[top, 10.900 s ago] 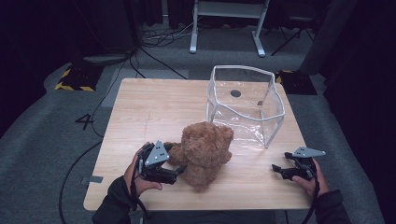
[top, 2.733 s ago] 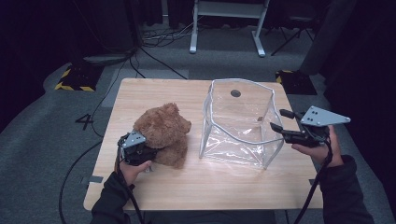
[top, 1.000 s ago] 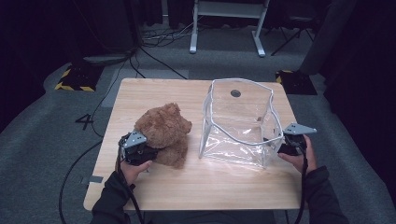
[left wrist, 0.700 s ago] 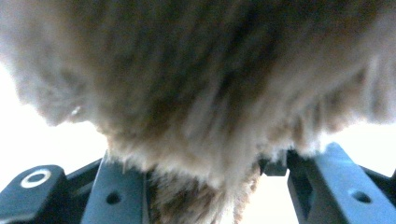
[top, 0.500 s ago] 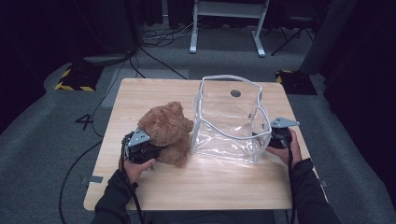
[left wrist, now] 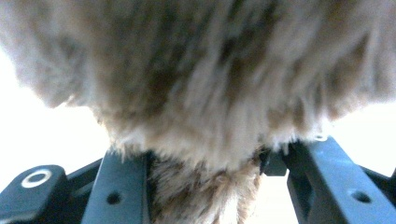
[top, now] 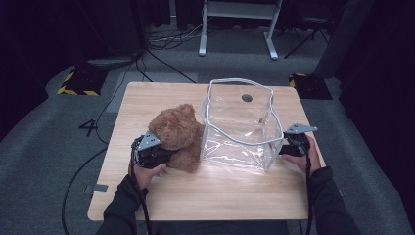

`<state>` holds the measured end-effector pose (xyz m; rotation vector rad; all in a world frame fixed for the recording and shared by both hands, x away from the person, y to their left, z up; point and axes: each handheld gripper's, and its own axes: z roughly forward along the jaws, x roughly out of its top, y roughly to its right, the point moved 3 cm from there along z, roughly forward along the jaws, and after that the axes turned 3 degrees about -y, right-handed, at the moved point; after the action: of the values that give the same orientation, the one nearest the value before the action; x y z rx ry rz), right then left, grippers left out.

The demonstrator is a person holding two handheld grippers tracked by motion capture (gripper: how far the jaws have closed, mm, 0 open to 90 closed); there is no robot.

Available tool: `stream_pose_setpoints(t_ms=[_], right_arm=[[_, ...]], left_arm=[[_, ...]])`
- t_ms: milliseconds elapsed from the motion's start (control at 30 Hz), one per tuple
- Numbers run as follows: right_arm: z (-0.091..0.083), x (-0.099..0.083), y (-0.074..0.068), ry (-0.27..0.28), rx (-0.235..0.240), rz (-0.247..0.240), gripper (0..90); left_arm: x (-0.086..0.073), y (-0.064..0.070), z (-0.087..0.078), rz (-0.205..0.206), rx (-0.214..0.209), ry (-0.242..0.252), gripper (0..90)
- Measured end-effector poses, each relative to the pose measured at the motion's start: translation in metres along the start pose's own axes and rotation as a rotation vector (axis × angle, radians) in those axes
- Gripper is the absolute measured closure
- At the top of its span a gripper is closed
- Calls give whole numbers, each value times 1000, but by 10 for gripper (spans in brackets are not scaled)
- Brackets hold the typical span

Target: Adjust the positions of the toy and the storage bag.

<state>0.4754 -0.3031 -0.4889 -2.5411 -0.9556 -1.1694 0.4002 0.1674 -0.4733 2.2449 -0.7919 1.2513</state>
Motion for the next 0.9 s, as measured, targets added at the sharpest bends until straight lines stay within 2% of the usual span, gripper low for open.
stream_pose_setpoints(t_ms=[33, 133, 267, 500, 633, 667, 800, 900], right_arm=[[-2, -5, 3, -13, 11, 13, 317], [-9, -21, 7, -38, 11, 11, 310], [-14, -33, 6, -43, 32, 31, 295], [-21, -67, -8, -72, 58, 34, 239], [-26, -73, -11, -54, 65, 42, 241], [-28, -78, -14, -35, 64, 46, 242], [-32, -81, -15, -35, 61, 50, 242], [-33, -82, -15, -34, 60, 50, 242]], left_arm=[[0, 0, 1, -4, -3, 4, 557], [1, -1, 3, 2, -2, 5, 558], [2, -1, 5, 4, -1, 6, 558], [2, -1, 5, 5, -12, 8, 579], [2, -1, 4, 8, -14, 8, 610], [1, -2, 5, -2, -20, 12, 614], [2, -2, 5, 3, -19, 25, 644], [3, -2, 4, 9, -38, 35, 666]])
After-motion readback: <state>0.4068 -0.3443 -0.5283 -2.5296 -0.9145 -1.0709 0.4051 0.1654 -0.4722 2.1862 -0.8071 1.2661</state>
